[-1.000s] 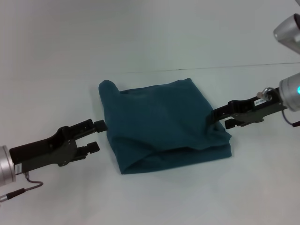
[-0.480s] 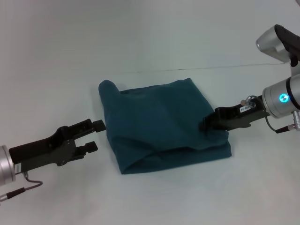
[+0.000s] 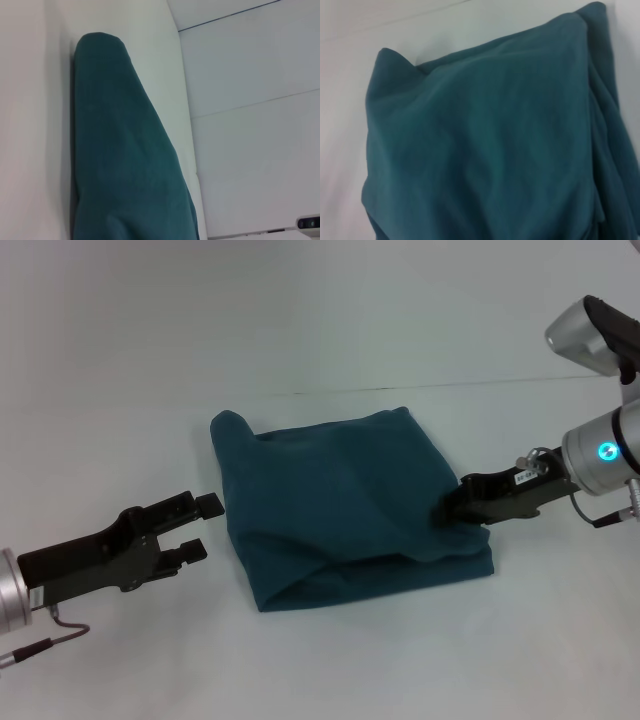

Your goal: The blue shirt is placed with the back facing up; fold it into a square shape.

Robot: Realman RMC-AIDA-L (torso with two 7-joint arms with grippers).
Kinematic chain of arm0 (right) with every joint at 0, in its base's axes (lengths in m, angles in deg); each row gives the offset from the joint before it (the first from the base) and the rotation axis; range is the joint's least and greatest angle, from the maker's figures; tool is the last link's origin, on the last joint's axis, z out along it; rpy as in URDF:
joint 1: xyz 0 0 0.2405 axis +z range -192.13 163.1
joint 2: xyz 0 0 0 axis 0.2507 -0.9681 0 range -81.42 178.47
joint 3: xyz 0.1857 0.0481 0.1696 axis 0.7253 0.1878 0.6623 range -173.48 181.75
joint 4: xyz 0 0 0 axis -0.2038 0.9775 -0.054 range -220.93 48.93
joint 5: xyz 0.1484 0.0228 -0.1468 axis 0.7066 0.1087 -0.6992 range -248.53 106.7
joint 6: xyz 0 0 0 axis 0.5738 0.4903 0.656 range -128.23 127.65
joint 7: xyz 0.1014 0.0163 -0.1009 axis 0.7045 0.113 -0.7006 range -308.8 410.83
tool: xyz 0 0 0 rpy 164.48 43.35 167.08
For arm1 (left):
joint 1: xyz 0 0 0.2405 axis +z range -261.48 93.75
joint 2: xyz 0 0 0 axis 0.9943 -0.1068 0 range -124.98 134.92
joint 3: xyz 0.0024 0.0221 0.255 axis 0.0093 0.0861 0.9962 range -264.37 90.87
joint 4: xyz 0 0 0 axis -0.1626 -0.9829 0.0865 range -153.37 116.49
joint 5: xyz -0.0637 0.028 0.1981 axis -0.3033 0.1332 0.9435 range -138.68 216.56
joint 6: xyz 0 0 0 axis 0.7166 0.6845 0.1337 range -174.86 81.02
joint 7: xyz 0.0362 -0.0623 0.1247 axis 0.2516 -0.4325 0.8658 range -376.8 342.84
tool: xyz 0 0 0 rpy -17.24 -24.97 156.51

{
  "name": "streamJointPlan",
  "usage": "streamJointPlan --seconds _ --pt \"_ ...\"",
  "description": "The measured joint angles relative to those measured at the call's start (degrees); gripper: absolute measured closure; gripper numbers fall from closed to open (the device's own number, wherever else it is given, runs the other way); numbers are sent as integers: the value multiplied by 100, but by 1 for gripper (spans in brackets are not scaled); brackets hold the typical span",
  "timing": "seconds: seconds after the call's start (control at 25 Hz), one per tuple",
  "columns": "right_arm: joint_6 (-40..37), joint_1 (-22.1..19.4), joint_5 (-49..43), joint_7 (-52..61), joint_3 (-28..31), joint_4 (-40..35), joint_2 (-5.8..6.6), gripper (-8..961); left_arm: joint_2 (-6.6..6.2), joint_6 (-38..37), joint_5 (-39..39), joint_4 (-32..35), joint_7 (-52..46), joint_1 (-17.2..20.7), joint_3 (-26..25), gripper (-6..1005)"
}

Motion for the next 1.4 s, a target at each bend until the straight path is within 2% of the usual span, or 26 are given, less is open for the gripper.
streamJointPlan --seconds 0.12,0.28,0.56,0.84,1.04,1.2,1.4 --pt "-101 -14 1 7 25 -38 37 587 0 -1 0 0 1 -1 0 95" --pt "-98 -9 -4 7 -21 0 50 586 6 0 0 0 1 -13 0 95" --pt "23 25 -4 5 -245 35 -4 597 9 1 0 0 1 -30 0 96" --pt "1 9 -2 8 -226 -20 -7 711 9 2 0 0 1 -29 -7 96" --pt "-193 -8 15 15 -179 -54 50 806 9 0 0 0 1 -39 -9 95" --pt "-671 -75 29 125 -26 -410 123 927 4 4 0 0 1 -42 -18 95" --pt "-1065 -233 38 343 141 -1101 145 926 0 4 -53 0 1 -15 -25 95"
